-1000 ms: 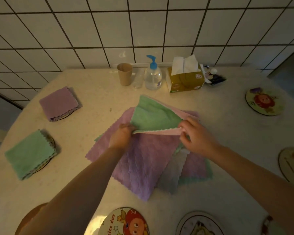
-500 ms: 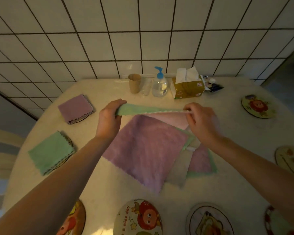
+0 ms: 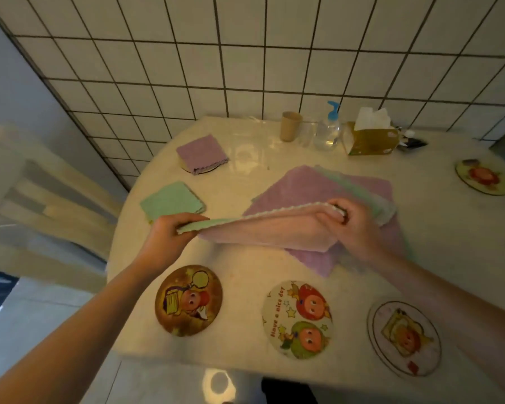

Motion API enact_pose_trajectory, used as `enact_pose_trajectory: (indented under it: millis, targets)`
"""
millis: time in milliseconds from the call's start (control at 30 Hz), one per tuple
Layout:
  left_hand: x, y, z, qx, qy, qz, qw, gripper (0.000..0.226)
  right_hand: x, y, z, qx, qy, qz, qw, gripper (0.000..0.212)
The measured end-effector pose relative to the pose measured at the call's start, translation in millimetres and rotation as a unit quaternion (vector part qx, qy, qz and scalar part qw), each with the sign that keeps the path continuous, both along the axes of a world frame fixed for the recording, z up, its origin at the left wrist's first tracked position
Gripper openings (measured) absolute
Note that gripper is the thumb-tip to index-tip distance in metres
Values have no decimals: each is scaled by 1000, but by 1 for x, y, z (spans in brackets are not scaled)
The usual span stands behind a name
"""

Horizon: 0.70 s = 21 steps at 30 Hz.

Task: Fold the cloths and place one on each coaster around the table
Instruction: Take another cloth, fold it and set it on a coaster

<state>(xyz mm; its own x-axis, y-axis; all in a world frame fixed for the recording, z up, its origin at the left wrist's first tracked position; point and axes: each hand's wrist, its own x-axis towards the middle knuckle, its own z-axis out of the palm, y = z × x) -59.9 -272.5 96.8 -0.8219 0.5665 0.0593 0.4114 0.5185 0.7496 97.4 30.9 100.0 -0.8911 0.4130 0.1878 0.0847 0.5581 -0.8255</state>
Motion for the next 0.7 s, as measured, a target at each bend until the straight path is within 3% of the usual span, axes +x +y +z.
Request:
enact_pose_trajectory:
  millis: [100, 200, 300, 567, 700]
  targets:
    - [10, -42, 2, 36, -117, 16, 992, 5, 10, -31, 6, -98, -17, -6, 995, 3]
    - [13, -77, 3, 96, -258, 4, 961, 34, 16, -54, 5, -205, -12, -37, 978, 7]
    - [14, -91, -3, 145, -360, 3, 921, 34, 16, -69, -1, -243, -33, -72, 967, 20]
    - [-11, -75, -83, 91, -367, 143, 915, 44, -19, -64, -66, -170, -216, -94, 957, 18]
    - [-26, -53, -121, 41, -364, 199, 909, 18, -51, -49, -106, -186, -258, -117, 941, 12]
